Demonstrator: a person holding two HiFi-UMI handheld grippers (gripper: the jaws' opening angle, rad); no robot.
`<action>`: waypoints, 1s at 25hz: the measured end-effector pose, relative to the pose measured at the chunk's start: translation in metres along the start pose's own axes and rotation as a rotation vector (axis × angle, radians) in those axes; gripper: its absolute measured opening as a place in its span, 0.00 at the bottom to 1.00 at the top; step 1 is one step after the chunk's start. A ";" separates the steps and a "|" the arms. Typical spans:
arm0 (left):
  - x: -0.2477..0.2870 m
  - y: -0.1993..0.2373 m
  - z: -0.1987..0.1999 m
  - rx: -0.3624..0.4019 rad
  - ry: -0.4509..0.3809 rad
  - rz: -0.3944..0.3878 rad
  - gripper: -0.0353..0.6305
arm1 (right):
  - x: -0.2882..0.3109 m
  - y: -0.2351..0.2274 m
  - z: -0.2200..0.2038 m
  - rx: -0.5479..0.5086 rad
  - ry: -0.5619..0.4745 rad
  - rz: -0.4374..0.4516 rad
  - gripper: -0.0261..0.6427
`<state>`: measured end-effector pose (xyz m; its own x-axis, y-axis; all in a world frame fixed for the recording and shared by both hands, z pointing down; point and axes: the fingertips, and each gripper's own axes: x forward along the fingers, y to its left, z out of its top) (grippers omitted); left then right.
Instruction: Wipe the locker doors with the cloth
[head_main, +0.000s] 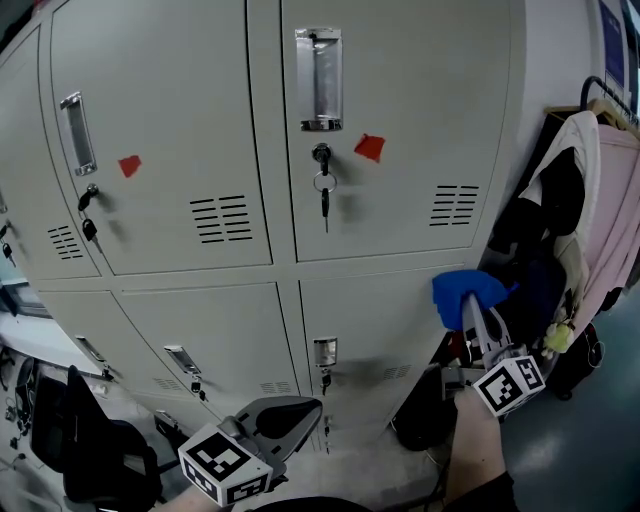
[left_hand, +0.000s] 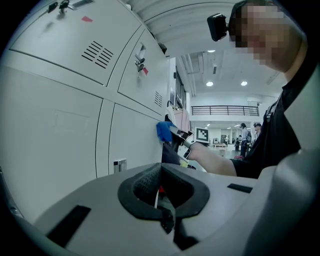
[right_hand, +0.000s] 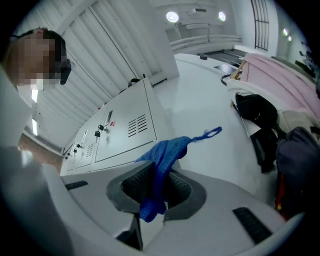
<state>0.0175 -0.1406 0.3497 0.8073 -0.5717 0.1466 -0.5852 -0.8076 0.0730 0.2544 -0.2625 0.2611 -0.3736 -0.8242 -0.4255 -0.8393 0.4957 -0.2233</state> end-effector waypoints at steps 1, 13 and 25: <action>0.000 -0.001 -0.001 -0.001 0.001 -0.004 0.06 | -0.002 0.006 0.000 0.012 -0.004 0.015 0.11; -0.027 -0.009 -0.001 -0.006 -0.004 -0.016 0.06 | 0.029 0.150 -0.070 0.099 0.095 0.312 0.11; -0.056 0.024 -0.014 -0.019 0.010 0.033 0.06 | 0.052 0.161 -0.097 0.056 0.105 0.304 0.11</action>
<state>-0.0433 -0.1262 0.3573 0.7866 -0.5967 0.1590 -0.6131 -0.7852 0.0863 0.0617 -0.2523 0.2878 -0.6449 -0.6585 -0.3878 -0.6611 0.7353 -0.1493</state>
